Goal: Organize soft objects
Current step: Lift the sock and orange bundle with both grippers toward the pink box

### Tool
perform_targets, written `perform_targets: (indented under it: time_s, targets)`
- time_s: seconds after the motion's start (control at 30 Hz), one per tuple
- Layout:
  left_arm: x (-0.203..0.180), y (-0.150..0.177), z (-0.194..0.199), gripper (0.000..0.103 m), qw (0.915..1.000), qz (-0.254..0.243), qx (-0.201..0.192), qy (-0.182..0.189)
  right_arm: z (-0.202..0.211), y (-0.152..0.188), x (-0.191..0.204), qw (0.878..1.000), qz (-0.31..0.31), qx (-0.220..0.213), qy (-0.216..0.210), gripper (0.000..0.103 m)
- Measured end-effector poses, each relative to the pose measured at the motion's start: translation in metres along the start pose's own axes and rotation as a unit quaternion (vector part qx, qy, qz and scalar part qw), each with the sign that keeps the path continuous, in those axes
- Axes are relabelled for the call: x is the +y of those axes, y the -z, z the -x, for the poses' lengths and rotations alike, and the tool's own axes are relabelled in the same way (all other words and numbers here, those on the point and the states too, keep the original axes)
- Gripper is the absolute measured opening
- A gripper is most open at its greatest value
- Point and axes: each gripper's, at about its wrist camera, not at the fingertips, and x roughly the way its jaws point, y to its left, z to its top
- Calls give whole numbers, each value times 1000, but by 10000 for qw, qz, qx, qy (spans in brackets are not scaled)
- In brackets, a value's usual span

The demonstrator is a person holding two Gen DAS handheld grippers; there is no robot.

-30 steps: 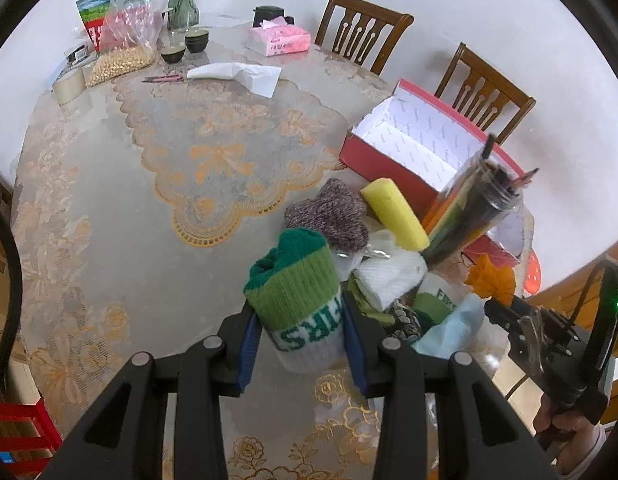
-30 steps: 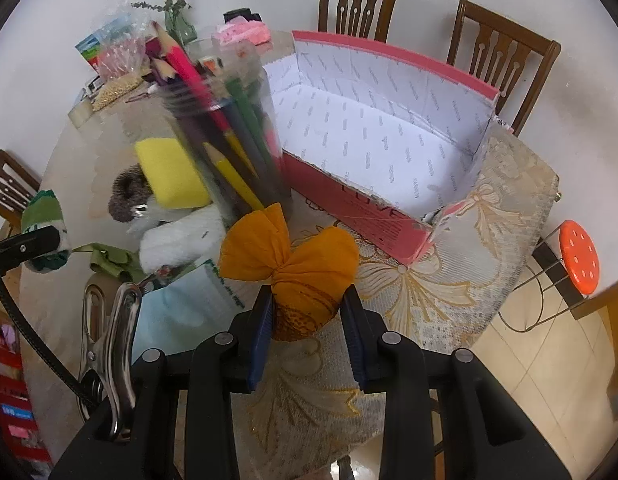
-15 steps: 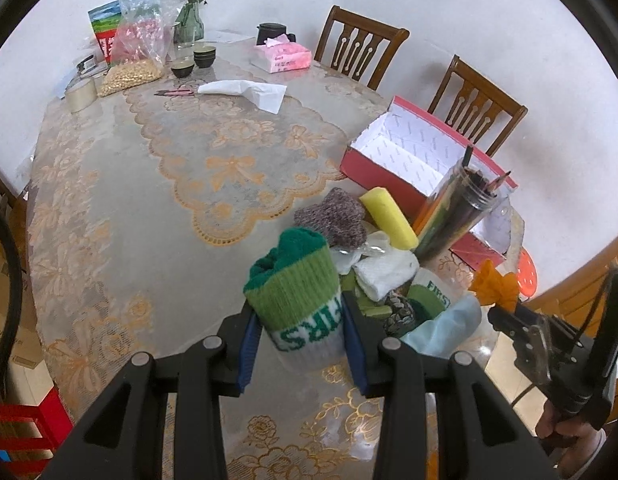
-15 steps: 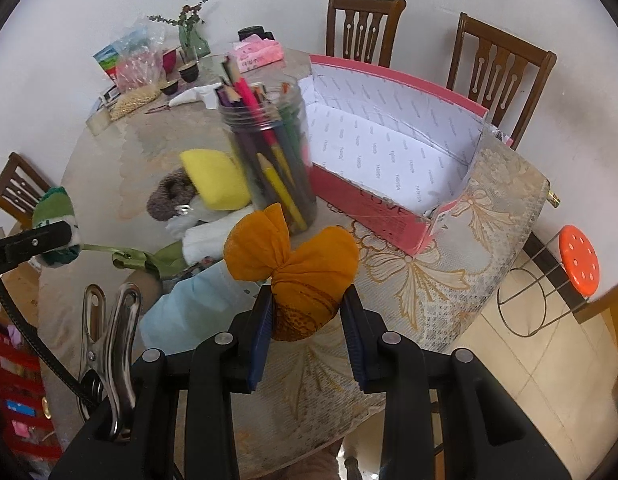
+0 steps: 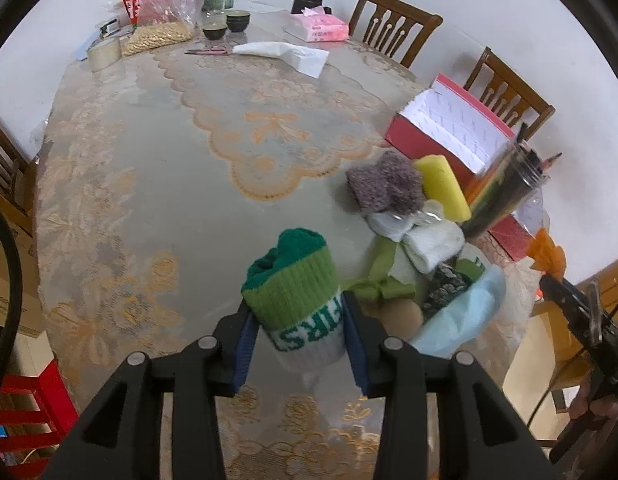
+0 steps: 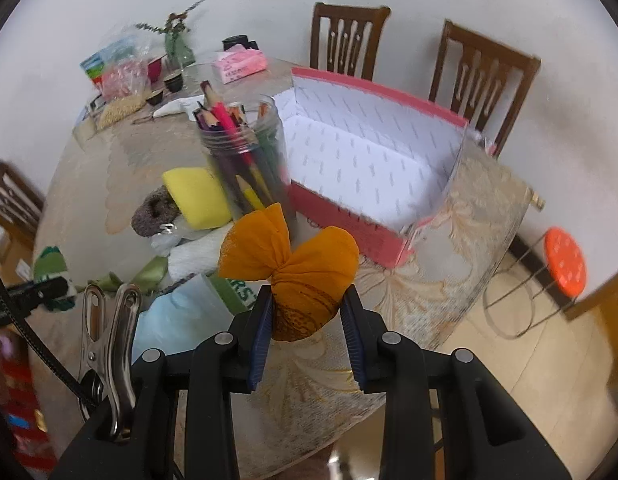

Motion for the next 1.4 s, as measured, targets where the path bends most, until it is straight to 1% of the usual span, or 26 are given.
perform_targets:
  time_s: [0.13, 0.2, 0.27, 0.4, 0.47, 0.57, 0.63, 0.67, 0.7, 1.0, 1.1, 1.2, 1.3, 1.4]
  targets:
    - [6, 3, -7, 41, 9999, 86, 131, 0, -3, 1, 18, 9994, 140, 83, -314, 34]
    - [7, 6, -11, 41, 9998, 96, 185, -11, -6, 1, 33, 9977, 169, 158, -634, 34]
    - [7, 9, -15, 41, 9997, 92, 227, -33, -9, 2, 49, 9958, 274, 211, -845, 34]
    - [9, 18, -25, 41, 9994, 113, 318, -63, -24, 3, 89, 9888, 490, 400, -1354, 34]
    - [11, 22, -29, 41, 9992, 133, 375, -68, -31, 5, 108, 9856, 634, 424, -1512, 34]
    - [13, 29, -34, 41, 9989, 163, 428, -41, -46, 7, 133, 9815, 842, 515, -1641, 34]
    - [17, 33, -35, 41, 9989, 208, 427, -32, -56, 12, 144, 9808, 961, 571, -1598, 33]
    - [19, 34, -35, 42, 9988, 230, 420, -26, -60, 13, 149, 9808, 1060, 583, -1527, 31]
    - [22, 35, -33, 42, 9988, 264, 418, -16, -64, 14, 153, 9819, 1167, 584, -1376, 31]
    - [49, 38, -15, 42, 9985, 454, 284, -112, -75, 14, 165, 9811, 1607, 416, -999, 30]
    - [58, 40, -12, 42, 9982, 509, 268, -169, -76, 14, 164, 9812, 1614, 402, -980, 29]
    - [62, 42, -16, 42, 9977, 578, 340, -137, -77, 13, 163, 9809, 1606, 404, -1015, 29]
    - [62, 43, -19, 46, 9972, 590, 455, -117, -72, 10, 160, 9798, 1589, 407, -1142, 29]
    - [61, 44, -20, 53, 9964, 637, 546, -95, -62, 8, 157, 9792, 1584, 375, -1209, 29]
